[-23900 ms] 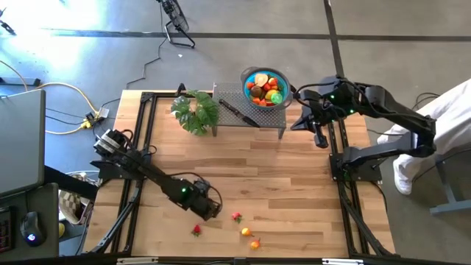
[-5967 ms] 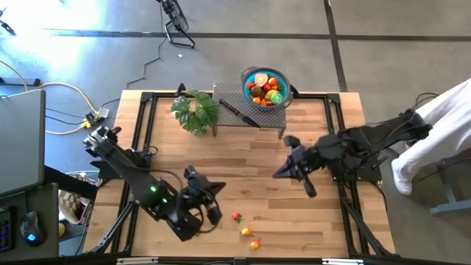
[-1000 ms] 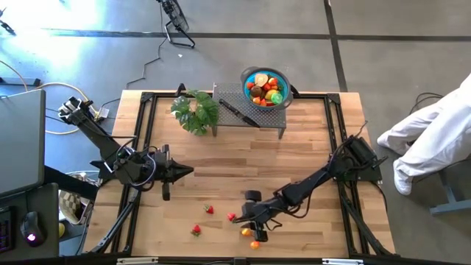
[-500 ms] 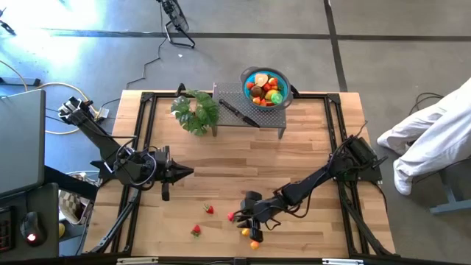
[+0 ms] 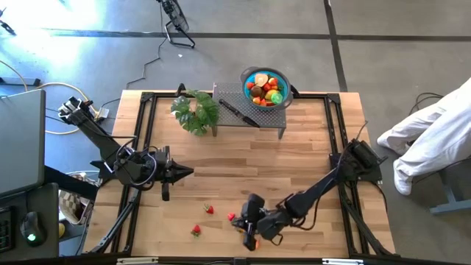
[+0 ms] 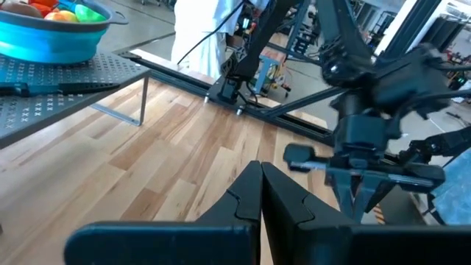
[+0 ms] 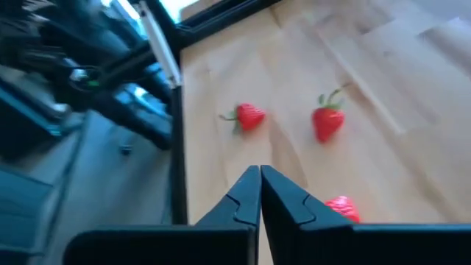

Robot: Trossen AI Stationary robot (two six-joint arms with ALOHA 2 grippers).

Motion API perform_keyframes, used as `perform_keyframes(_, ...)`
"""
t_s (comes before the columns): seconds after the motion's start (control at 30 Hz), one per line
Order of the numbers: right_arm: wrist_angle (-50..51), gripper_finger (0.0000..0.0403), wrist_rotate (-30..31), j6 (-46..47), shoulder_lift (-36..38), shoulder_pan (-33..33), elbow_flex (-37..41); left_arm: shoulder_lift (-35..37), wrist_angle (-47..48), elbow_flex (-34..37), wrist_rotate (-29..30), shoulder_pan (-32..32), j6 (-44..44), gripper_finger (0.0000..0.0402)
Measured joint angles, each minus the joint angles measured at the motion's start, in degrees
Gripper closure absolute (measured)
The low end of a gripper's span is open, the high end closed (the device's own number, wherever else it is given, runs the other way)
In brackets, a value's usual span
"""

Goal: Pick & Place Fruit
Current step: Put the red strawberry in the blue bowl on the shelf

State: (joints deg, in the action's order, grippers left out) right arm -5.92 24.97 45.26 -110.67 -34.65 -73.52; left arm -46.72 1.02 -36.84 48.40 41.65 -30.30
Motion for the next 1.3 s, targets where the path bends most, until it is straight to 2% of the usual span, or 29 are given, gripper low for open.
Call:
perform_keyframes(0.17, 11.13, 0.0401, 3.08, 1.12, -1.96, -1.10, -6.23, -0.02, 1.45, 0.00, -1.48, 0.00, 0.02, 0.0402)
perform_keyframes(0.43, 18.16, 0.0401, 3.47, 5.93, -6.93, -1.79, -9.57, 0.02, 2.40, 0.00, -1.53, 0.02, 0.00, 0.0402)
perform_keyframes(0.53, 21.77, 0.0401, 2.52, 7.48, -7.09, -1.76, -9.54, 0.28, 2.31, 0.00, -1.52, 0.02, 0.00, 0.0401)
perform_keyframes(0.7, 22.34, 0.0390, -2.03, 7.85, -6.99, -0.53, -9.57, 0.28, 2.38, 0.00, -1.51, 0.02, 0.00, 0.0402)
perform_keyframes(0.8, 21.44, 0.0361, -6.01, 8.49, -7.99, 0.70, -9.64, 0.26, 2.47, 0.00, -1.53, 0.02, 0.02, 0.0402)
perform_keyframes(0.9, 20.85, 0.0311, -7.69, 8.71, -9.35, 1.62, -9.57, 0.26, 2.51, 0.00, -1.51, 0.02, 0.00, 0.0402)
perform_keyframes(1.1, 22.61, 0.0209, -7.26, 8.79, -9.75, 1.61, -9.63, 0.24, 3.31, 0.02, -1.51, 0.02, 0.00, 0.0401)
perform_keyframes(1.3, 23.20, 0.0167, -7.42, 8.92, -10.38, 1.64, -9.61, 0.24, 3.92, 0.02, -1.49, 0.02, 0.00, 0.0402)
